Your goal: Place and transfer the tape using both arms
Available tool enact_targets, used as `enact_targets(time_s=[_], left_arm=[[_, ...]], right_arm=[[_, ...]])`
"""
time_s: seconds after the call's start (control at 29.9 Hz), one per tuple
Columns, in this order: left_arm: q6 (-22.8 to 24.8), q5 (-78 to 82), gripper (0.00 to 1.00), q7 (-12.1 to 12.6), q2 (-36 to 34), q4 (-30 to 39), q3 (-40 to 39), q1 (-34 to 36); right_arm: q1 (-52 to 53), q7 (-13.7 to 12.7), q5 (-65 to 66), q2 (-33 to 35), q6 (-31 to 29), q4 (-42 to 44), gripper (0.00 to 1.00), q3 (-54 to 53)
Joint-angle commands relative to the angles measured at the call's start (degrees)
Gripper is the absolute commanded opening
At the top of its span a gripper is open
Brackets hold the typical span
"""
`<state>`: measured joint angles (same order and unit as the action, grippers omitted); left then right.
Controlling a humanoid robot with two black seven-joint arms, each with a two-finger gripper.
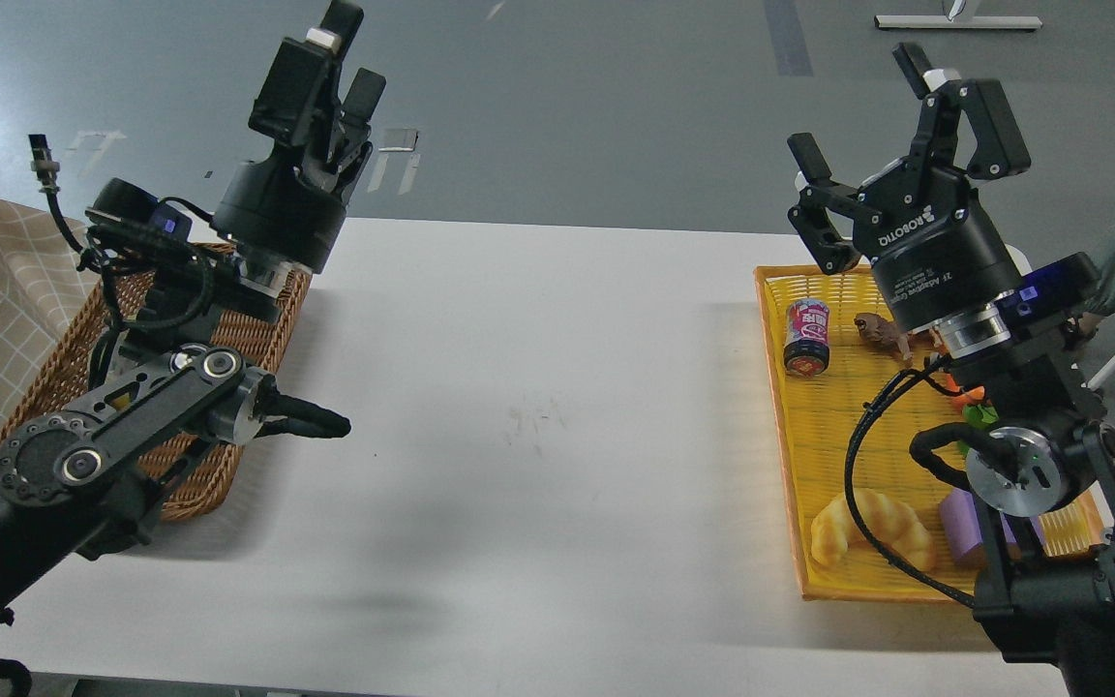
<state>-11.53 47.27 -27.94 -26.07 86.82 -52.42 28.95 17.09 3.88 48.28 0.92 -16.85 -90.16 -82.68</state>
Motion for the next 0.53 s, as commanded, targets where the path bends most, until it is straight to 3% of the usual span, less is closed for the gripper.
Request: enact_targets(time_s=[0.0,0.33,0.5], left_arm=[[8.18,-4.72,0.99,2.36,3.30,1.86,-6.27,-0.83],[15.30,-9.64,0.99,3.33,10.86,3.01,-13.84,-8.21],[15.74,-11.76,0.99,3.42,12.97,3.01,-15.69,-9.00]], right_arm=[[2.33,-0.01,0.06,-0.39,1.11,0.07,1.00,-0.12],[6.02,-0.01,-0.20,-0.92,2.53,-0.45,1.00,0.24],[5.67,-0.01,-0.29,-0.92,2.44,-2.74,1.00,0.15]])
